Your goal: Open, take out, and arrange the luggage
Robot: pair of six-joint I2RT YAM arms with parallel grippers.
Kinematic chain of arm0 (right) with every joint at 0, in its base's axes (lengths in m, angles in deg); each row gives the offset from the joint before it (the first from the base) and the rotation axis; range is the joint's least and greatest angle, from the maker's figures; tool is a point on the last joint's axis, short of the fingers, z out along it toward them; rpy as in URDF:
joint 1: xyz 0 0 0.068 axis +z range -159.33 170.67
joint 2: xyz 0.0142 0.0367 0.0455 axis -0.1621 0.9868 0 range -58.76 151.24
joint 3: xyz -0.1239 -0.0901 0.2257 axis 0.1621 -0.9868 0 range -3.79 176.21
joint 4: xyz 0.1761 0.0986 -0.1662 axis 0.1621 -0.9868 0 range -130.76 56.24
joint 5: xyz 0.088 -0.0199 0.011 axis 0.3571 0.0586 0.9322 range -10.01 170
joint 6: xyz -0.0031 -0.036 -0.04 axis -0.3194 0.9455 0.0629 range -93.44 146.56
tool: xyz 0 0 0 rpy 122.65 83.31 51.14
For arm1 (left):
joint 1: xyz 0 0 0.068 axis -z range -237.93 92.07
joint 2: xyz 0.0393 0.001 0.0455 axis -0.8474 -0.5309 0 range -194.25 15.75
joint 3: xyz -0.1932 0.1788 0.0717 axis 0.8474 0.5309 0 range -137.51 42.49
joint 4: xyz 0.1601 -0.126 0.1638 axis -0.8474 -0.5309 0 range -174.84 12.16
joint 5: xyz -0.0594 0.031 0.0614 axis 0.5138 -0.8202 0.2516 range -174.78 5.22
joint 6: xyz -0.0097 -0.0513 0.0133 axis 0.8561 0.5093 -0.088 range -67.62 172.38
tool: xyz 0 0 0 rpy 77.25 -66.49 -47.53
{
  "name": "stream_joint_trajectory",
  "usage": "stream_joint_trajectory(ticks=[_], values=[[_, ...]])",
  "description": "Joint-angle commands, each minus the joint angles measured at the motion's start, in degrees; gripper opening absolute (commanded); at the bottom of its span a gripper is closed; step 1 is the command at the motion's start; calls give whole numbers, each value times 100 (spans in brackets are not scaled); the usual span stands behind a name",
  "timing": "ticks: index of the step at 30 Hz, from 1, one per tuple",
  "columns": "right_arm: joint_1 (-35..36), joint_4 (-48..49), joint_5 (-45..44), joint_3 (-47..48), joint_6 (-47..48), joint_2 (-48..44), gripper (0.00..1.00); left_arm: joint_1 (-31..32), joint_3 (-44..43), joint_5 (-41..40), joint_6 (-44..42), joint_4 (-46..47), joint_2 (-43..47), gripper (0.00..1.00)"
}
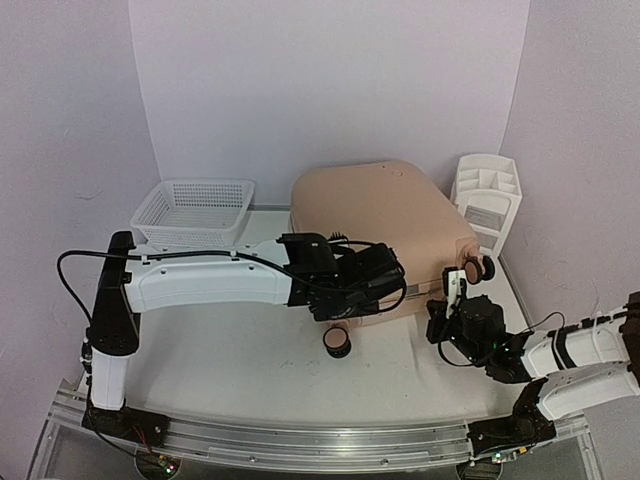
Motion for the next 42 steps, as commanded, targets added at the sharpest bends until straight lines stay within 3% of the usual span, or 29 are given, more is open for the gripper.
stream_joint_trajectory(ticks=[1, 6, 9, 17, 25, 36, 42], values=[[9, -379, -65, -45, -78, -147, 0, -173, -143, -674, -245, -209, 87, 47], [7, -510, -115, -68, -9, -172, 0, -474, 25, -794, -809, -200, 323, 9], [9, -514, -271, -180, 193, -403, 0, -683, 372, -783, -1076, -206, 674, 1], [7, -915, -567, -164, 717, -995, 0, -1221, 1229, -687, -1346, -197, 1600, 0], [8, -966, -76, -45, 745, -703, 0, -1925, 2035, -512, -1435, -185, 2472, 0], [7, -751, 548, -155, 1268, -1107, 0, -2845, 2510, 174, -2453, -124, 2952, 0], [7, -624, 707, 14, 1378, -823, 0, -3208, 2644, 541, -2943, -40, 3055, 0]])
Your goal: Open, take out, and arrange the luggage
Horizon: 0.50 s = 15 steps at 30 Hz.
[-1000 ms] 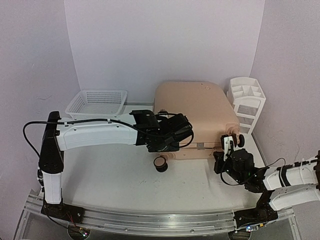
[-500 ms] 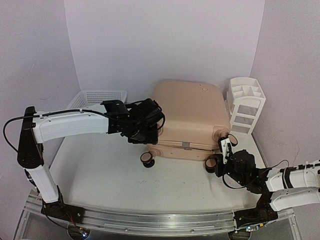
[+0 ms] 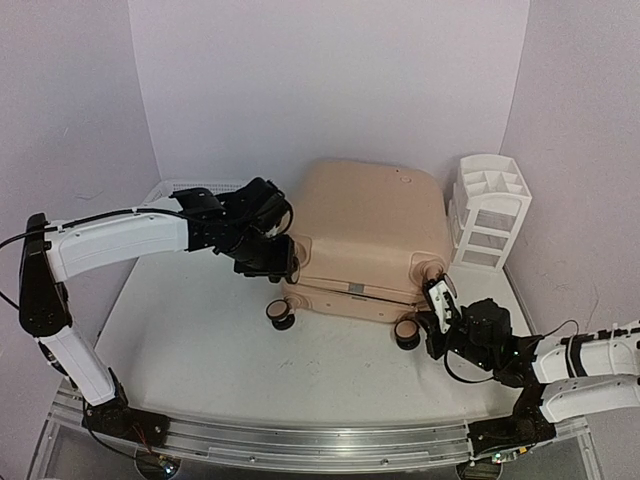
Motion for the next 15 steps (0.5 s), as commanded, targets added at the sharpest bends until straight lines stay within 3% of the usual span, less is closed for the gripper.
stream_joint_trajectory(ticks=[1, 5, 15], values=[[-163, 117, -360, 125, -436, -1, 0, -1124, 58, -1406, -244, -1025, 692, 0], [-168, -10, 47, 309, -333, -245, 0, -1303, 55, -976, -481, -1008, 792, 0], [-168, -1312, 821, 1967, 284, -133, 0, -1309, -476, 0, -484, -1009, 944, 0]])
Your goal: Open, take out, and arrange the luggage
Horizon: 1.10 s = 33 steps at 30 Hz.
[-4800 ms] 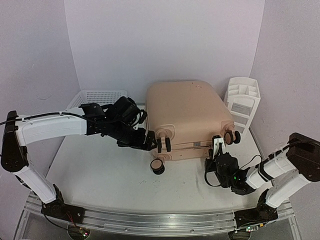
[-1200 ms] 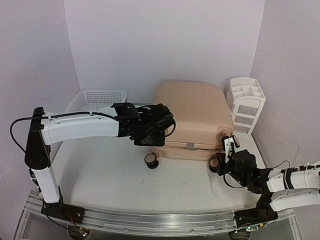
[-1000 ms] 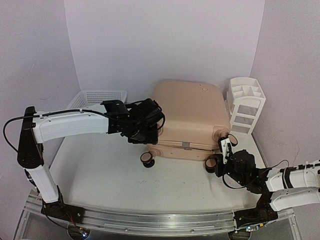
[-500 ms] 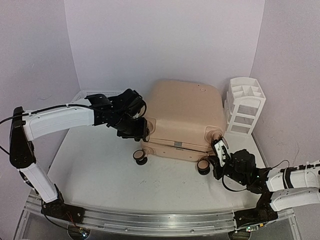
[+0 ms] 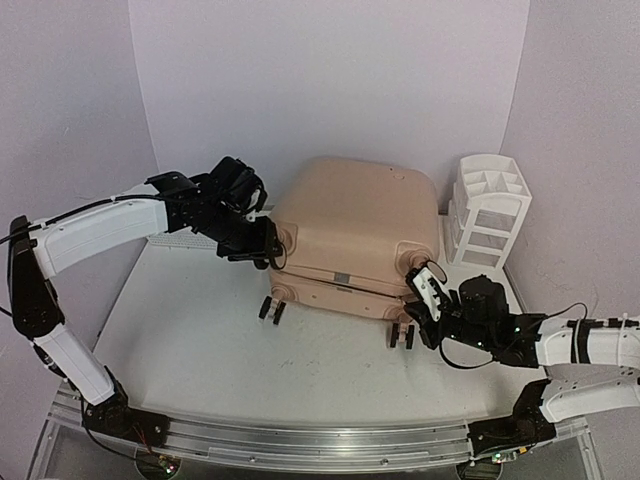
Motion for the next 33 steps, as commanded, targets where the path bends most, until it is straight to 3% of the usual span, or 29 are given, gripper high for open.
stream_joint_trajectory(ticks=[1, 7, 16, 21, 33], values=[[-170, -41, 164, 1006, -304, -114, 0, -526, -589, -985, 55, -983, 646, 0], [-170, -444, 413, 1672, 152, -51, 0, -854, -1443, -111, 55, -1186, 505, 0], [-170, -540, 625, 2267, 725, 129, 0, -1082, -2372, 440, 85, -1643, 67, 0], [-170, -1044, 156, 2547, 473, 372, 0, -1215, -2344, 473, 80, -1664, 116, 0], [-170, -1521, -574, 1583, -1150, 776, 0, -1216, -1916, 555, 40, -1654, 223, 0]])
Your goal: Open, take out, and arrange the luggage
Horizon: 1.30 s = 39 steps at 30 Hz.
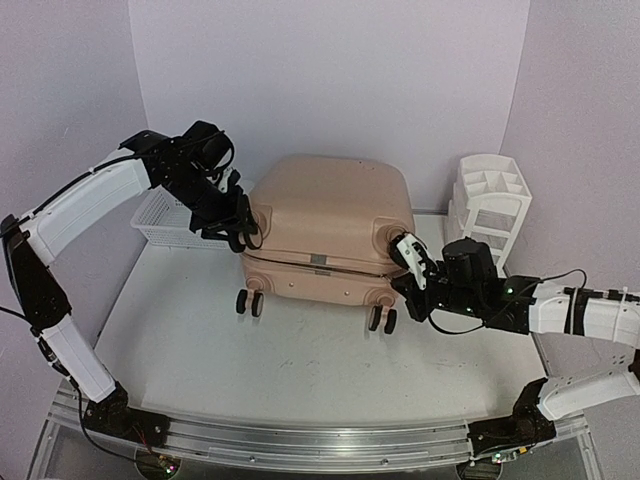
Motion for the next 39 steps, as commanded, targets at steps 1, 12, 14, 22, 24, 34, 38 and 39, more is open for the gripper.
stream_joint_trajectory(ticks=[1, 12, 14, 22, 24, 34, 38, 39], values=[[-118, -118, -777, -356, -1173, 38, 0, -224, -196, -462, 58, 344, 446, 0], [-118, -70, -703, -861, -2126, 975, 7, -219, 418, -424, 7, 526, 543, 0], [-118, 10, -603, -916, -2152, 990, 23, -219, 527, -435, 6, 579, 574, 0], [-118, 768, -330, -1475, -2039, -11, 56, -215, 880, -436, -9, 734, 680, 0], [-118, 988, -275, -1614, -1944, -212, 56, -216, 937, -452, -28, 752, 691, 0], [-130, 1736, -78, -1607, -2186, -17, 59, -6, 1319, -1320, -386, 767, 1223, 66], [-269, 1706, 6, -1452, -2543, 278, 57, 217, 1482, -1653, -497, 757, 1703, 99], [-319, 1694, 1, -1433, -2660, 326, 56, 279, 1545, -1755, -470, 763, 1861, 100]])
